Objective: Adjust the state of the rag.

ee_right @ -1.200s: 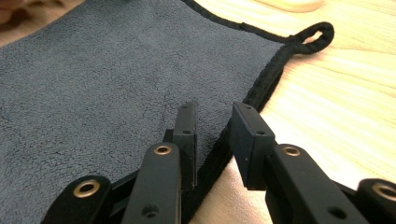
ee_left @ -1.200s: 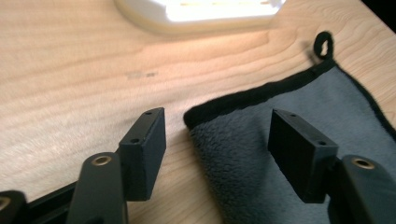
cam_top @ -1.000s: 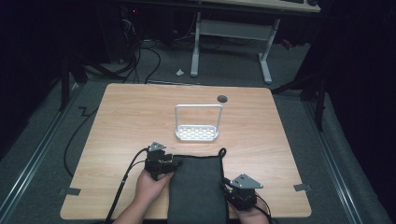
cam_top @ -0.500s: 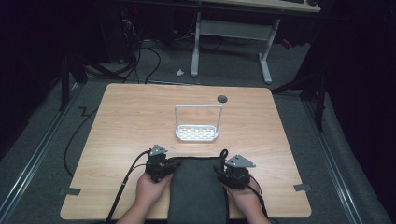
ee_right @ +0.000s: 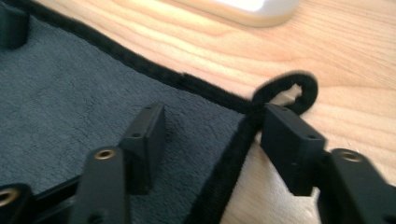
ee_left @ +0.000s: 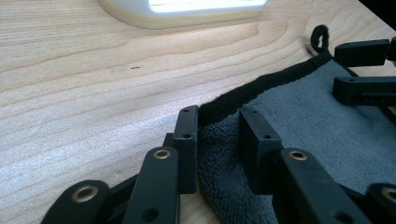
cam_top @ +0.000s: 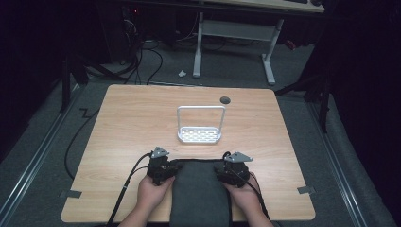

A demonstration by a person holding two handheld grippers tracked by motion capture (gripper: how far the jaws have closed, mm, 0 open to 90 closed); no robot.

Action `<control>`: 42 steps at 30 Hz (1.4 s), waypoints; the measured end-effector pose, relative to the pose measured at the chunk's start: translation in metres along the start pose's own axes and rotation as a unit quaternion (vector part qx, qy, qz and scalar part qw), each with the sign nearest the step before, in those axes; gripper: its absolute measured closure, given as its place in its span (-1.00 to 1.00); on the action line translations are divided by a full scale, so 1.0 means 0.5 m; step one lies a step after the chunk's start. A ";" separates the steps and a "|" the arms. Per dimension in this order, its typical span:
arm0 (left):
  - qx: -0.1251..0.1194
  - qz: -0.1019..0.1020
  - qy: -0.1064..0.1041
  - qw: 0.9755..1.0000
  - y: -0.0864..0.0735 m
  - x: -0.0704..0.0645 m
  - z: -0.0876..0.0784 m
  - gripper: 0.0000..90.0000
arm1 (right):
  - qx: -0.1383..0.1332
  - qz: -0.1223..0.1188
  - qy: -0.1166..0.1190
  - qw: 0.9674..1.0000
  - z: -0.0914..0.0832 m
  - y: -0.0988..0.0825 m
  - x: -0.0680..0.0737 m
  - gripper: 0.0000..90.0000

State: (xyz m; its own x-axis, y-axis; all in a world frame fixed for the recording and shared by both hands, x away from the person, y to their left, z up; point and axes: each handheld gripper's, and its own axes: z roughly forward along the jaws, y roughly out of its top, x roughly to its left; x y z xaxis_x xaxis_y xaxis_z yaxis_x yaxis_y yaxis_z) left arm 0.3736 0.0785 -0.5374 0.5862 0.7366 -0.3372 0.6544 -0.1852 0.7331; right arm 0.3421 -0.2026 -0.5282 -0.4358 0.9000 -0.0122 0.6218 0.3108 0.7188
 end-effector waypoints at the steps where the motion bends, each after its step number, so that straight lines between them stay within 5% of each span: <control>1: 0.000 0.000 0.000 1.000 0.000 0.000 0.000 0.55 | -0.003 0.003 0.004 1.000 -0.001 -0.003 -0.003 -0.11; 10: 0.001 0.000 0.001 1.000 0.000 0.000 -0.001 0.55 | -0.001 0.000 0.022 1.000 -0.004 -0.007 0.007 -0.04; 15: 0.001 0.002 0.003 1.000 -0.001 -0.001 -0.001 0.56 | -0.005 -0.008 0.037 0.999 -0.008 -0.011 0.019 0.41; 21: 0.001 0.002 0.003 1.000 -0.001 -0.001 -0.001 0.57 | -0.008 -0.004 0.051 0.999 -0.010 -0.013 0.026 0.72; 26: 0.002 0.003 0.005 1.000 -0.001 -0.002 -0.002 0.59 | -0.008 0.000 0.060 0.998 -0.010 -0.013 0.023 0.75; 33: -0.012 0.015 -0.002 1.000 -0.001 -0.006 -0.009 0.79 | -0.045 -0.004 0.049 0.998 -0.028 -0.009 0.022 0.75; 42: -0.068 0.011 0.008 0.998 0.011 -0.017 -0.038 0.82 | -0.084 -0.002 0.043 0.996 -0.045 0.009 0.029 0.75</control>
State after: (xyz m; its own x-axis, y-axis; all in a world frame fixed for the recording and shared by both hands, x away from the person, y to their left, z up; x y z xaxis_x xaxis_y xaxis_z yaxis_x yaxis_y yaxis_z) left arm 0.3632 0.0837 -0.5194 0.5915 0.7436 -0.3117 0.5704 -0.1127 0.8136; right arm 0.3239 -0.1949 -0.5094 -0.4956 0.8677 0.0393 0.5056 0.2514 0.8253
